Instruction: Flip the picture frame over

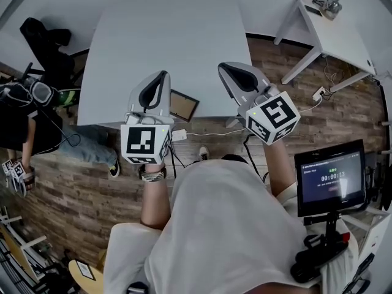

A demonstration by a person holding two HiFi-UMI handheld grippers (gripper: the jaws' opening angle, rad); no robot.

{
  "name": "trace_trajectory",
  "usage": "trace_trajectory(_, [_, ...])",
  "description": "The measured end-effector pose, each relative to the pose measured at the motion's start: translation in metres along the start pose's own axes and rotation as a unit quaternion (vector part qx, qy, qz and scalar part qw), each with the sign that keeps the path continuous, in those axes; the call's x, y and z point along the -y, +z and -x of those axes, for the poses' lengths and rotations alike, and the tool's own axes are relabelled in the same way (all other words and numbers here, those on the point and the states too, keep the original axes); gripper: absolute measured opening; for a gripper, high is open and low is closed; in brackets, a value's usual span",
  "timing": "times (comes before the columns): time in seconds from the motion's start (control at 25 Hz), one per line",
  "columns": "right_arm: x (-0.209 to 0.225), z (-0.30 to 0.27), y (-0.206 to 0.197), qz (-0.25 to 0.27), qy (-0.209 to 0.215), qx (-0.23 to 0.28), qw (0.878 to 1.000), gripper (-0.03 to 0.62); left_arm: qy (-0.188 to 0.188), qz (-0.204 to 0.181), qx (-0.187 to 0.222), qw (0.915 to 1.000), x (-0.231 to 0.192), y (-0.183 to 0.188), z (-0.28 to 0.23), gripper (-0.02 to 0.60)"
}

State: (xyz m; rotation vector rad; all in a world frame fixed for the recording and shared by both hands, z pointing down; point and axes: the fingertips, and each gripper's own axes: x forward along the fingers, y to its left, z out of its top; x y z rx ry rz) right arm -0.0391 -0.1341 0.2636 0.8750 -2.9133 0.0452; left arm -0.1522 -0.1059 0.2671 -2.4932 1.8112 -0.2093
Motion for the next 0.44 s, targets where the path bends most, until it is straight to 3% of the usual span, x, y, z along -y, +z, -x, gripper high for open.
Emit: trace_trajectory(0.44, [-0.002, 0.002, 0.017, 0.013, 0.009, 0.017, 1.0, 0.002, -0.007, -0.019, 0.008, 0.9998, 0.006, 0.014, -0.005, 0.003])
